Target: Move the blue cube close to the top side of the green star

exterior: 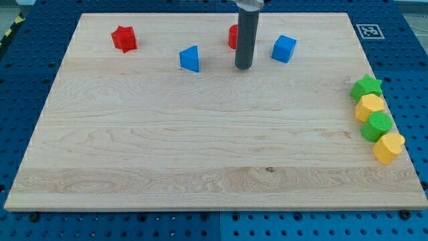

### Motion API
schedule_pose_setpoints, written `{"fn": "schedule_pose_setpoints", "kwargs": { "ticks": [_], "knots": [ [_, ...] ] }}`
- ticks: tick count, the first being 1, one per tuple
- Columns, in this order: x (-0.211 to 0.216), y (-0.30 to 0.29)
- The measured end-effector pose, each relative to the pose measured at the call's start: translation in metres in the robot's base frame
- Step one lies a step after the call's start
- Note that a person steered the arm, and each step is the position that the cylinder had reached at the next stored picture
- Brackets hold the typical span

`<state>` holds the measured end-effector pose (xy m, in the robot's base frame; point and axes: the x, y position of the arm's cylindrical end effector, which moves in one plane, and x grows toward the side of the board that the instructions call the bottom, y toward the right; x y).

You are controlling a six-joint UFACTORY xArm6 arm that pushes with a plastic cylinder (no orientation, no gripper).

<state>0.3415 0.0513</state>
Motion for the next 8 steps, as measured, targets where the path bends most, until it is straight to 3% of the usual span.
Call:
{"fn": "schedule_pose_setpoints", "kwargs": {
  "ticks": [4, 6, 8],
  "knots": [
    [-0.078, 0.021],
    [-0.062, 0.068],
    [-0.038, 0.059]
  ]
}}
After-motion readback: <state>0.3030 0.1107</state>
